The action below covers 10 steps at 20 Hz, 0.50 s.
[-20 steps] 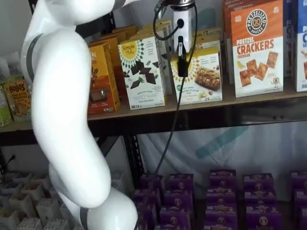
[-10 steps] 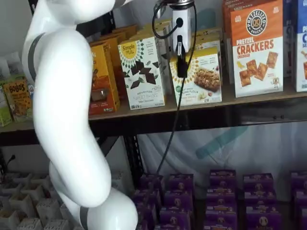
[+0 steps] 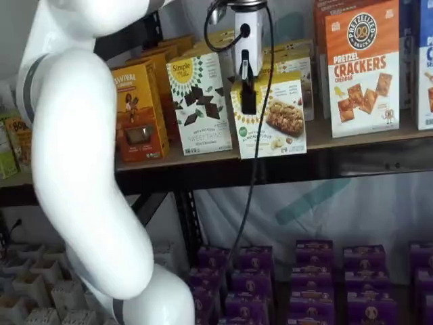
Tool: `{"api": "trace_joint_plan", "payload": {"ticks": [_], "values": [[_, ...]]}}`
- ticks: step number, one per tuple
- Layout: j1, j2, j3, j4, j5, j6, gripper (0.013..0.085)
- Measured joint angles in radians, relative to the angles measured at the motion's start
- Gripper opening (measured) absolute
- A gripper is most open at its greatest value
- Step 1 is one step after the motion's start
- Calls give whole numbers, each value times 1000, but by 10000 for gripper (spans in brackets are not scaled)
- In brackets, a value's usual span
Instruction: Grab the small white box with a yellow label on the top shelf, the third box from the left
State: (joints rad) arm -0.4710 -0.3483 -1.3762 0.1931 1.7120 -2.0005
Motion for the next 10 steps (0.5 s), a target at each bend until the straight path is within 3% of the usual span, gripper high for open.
{"api": "trace_joint_plan", "payload": {"ticks": [10], "values": [[11,-114,83,-25,55,12,330]]}}
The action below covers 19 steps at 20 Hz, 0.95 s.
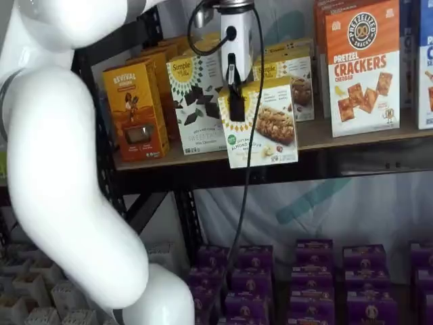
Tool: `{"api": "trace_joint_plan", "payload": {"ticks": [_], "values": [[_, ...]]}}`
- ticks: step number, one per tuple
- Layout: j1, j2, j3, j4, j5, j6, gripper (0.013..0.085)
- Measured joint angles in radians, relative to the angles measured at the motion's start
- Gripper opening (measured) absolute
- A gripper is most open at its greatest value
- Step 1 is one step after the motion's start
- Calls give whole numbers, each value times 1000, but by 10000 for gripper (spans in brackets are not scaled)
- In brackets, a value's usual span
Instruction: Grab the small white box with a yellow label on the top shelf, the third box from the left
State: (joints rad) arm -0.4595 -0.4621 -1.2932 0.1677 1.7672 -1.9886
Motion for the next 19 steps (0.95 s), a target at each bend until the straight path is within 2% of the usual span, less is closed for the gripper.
{"api": "trace_joint_plan", "payload": {"ticks": [19], "values": [[-7,-96,89,-10,15,-7,330]]}}
